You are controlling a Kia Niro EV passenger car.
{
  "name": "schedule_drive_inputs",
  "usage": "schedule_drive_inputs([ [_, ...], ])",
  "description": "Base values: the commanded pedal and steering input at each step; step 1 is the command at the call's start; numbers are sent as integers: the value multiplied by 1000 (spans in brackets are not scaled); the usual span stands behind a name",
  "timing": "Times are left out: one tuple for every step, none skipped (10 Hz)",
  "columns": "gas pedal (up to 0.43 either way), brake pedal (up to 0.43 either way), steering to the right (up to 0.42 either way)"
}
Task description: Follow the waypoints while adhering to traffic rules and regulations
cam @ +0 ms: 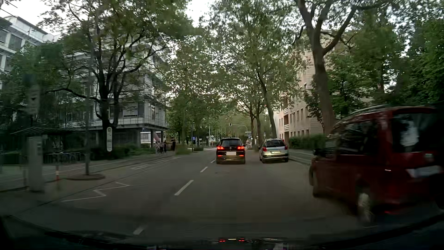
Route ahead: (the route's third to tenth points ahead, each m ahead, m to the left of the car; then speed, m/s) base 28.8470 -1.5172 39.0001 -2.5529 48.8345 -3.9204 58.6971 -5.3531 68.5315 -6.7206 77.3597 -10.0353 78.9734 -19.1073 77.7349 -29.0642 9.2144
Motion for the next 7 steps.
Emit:
schedule_drive_inputs([
  [98, 0, 3],
  [98, 0, 3],
  [98, 0, 3],
  [110, 0, 3],
  [110, 0, 3],
  [110, 0, 2],
  [110, 0, 3],
])
